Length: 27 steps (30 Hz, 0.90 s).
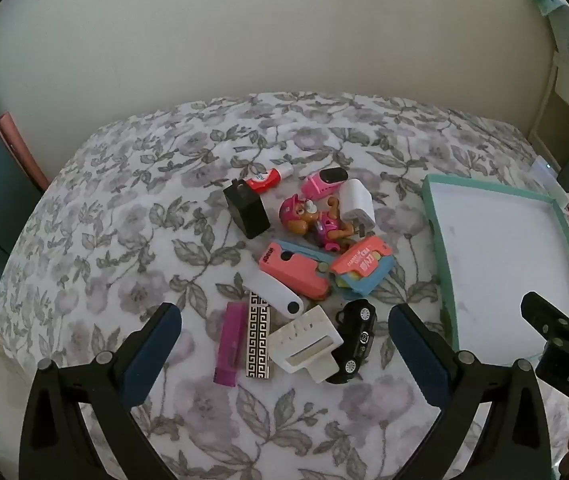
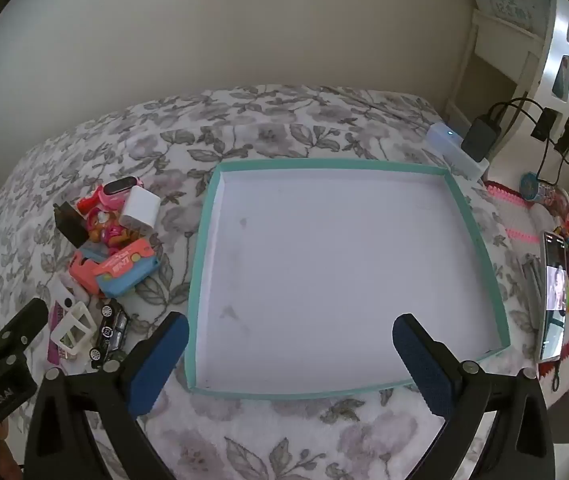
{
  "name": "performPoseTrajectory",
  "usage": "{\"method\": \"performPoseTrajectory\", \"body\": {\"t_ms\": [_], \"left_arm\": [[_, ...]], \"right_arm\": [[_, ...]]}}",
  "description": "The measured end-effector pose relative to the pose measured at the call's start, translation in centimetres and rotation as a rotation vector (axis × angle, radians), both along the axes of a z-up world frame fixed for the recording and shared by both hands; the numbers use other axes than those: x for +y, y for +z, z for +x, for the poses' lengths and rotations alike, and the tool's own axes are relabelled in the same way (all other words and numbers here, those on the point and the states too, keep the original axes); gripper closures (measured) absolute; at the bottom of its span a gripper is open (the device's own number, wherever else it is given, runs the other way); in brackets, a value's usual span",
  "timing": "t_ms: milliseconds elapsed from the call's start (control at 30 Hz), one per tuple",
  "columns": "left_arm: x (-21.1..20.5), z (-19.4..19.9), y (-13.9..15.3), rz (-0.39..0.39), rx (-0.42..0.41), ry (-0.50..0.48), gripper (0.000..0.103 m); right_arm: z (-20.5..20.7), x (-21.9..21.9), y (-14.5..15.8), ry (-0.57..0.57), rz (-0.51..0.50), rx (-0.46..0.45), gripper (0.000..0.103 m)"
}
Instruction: Organize rigid objects
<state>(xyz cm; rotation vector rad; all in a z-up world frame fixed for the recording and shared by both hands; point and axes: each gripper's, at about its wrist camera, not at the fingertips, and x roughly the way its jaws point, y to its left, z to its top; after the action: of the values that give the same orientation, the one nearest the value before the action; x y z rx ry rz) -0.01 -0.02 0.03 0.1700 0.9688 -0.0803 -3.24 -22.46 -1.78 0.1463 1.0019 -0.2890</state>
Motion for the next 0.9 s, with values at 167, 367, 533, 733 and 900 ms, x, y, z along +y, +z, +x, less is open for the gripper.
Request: {"method": "performPoseTrajectory", "body": {"t_ms": [167,367,533,733,900], "left_arm": [[-0.18,-0.06,0.06,0.009,0.001,0.003,0.000],[-0.32,-0.14,-0.30,0.006,0.007,0.001,0.000],[-0.02,-0.25,-0.35,0.004,0.014,0.005,0.000],[0.20,0.02,-0.59,0.001,0.019,0.008,0.000],[0.15,0.02,-0.59,0.002,0.020,0.009,0.000]], "right_arm": [[-0.03,0.00,-0.05,-0.002,-0.013,-0.002,0.000],[0.02,-0.22,-0.19,-0.003,-0.008,0.003,0.000],[0.01,-0.28,-0.13,-0.009,-0.006,0.005,0.000],[0.04,-0.50,-0.29,-0.016,-0.002,0.011,0.000],[0.05,-0.46,-0.36,-0.017,-0.003,0.012,0.000]]}}
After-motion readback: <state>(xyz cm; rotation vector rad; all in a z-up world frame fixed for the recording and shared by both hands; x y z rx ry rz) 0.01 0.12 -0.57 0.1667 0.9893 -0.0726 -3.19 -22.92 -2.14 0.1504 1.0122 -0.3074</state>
